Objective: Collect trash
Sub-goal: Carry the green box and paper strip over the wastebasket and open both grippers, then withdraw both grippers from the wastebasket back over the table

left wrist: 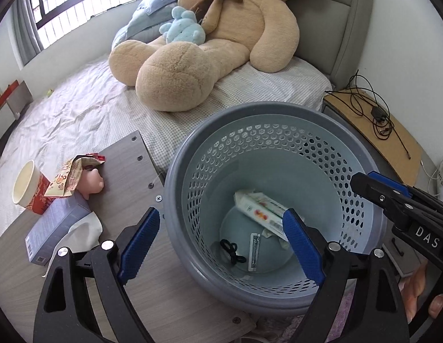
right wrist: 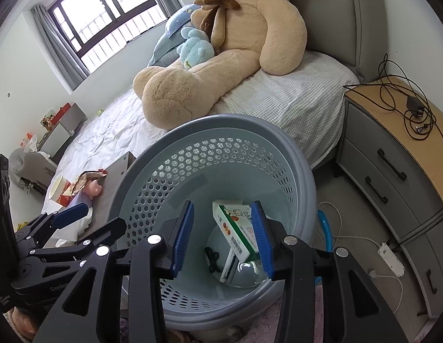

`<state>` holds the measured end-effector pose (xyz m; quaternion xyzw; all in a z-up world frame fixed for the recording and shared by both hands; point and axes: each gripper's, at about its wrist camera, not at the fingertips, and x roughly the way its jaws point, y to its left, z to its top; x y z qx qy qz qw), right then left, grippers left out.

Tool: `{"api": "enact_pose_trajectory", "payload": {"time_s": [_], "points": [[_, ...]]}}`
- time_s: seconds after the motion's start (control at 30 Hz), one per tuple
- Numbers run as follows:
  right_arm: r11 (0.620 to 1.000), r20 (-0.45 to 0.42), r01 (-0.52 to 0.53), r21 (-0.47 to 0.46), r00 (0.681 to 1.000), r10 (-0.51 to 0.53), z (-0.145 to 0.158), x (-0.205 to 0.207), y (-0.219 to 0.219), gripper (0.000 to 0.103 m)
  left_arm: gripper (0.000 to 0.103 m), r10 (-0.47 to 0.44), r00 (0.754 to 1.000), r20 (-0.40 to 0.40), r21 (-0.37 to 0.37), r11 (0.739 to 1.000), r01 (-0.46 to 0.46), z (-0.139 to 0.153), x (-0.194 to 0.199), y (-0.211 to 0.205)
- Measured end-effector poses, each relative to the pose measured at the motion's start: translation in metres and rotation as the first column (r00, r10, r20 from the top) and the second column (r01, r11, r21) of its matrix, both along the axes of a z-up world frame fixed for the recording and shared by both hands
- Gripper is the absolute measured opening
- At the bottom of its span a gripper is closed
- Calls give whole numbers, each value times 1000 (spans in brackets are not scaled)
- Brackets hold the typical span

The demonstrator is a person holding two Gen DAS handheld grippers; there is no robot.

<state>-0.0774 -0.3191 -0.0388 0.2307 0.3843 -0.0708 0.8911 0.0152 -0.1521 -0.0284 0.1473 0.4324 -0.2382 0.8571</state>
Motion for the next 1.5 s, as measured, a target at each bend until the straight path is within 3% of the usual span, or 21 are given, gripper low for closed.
{"api": "enact_pose_trajectory", "payload": {"time_s": [0.43,0.77,1.5], "points": [[1000,3,3,-14,1000,-3,5,-2,5,47,89,12,1000,16,2,1000,-12,5,-4,7],[999,-8,-3,-43,1000,3,10,-1,18,58,93,44,999,18,-16,999,-44,11,-3,21],[981,35,-168,-100,984,173,43,32,81,67,94,158,986,59,-30,987,-156,32,4,82]]}}
